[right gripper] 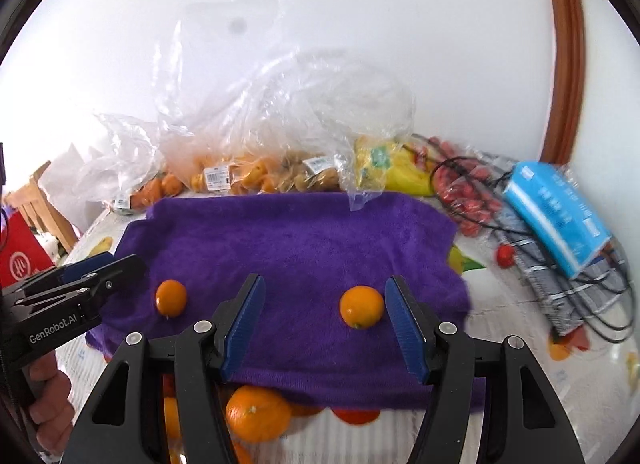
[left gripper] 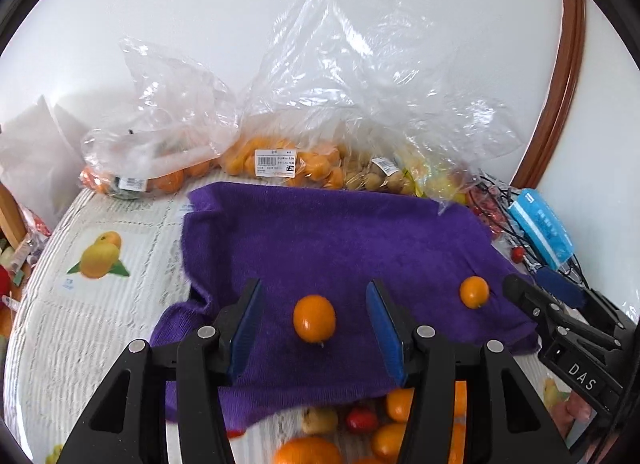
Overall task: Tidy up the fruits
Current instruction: 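Open the right gripper onto the towel while the left gripper releases its orange, then move both grippers back toward the oranges in front of the towel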
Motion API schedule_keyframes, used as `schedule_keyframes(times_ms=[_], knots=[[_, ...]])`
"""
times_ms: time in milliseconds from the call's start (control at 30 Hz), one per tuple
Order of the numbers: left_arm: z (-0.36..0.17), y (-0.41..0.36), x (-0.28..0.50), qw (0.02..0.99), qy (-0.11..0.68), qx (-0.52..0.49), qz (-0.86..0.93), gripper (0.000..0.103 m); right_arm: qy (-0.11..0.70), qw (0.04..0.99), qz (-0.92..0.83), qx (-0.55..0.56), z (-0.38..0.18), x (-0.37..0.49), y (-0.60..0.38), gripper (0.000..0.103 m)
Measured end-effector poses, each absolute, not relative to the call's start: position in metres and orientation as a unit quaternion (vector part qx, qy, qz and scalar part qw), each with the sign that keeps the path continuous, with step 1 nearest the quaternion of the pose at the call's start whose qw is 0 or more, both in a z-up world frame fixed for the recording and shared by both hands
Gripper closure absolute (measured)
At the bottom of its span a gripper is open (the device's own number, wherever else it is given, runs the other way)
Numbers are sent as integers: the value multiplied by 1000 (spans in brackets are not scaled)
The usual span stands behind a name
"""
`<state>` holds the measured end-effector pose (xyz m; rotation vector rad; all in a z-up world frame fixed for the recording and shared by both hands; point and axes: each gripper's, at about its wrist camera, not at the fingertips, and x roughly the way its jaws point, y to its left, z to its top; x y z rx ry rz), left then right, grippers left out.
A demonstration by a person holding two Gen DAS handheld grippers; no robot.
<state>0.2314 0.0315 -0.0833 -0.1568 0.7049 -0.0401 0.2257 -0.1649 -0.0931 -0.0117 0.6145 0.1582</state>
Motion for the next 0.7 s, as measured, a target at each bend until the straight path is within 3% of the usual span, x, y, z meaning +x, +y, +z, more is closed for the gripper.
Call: schedule_keyframes(times_ms=[467, 700], knots=[[-89, 63, 155, 921, 382, -68, 28, 53, 343, 934, 104, 3, -103, 148, -153, 41], [-94, 75, 130, 920, 382, -85, 25, 53, 368, 922, 119, 11, -126, 131, -147, 51]])
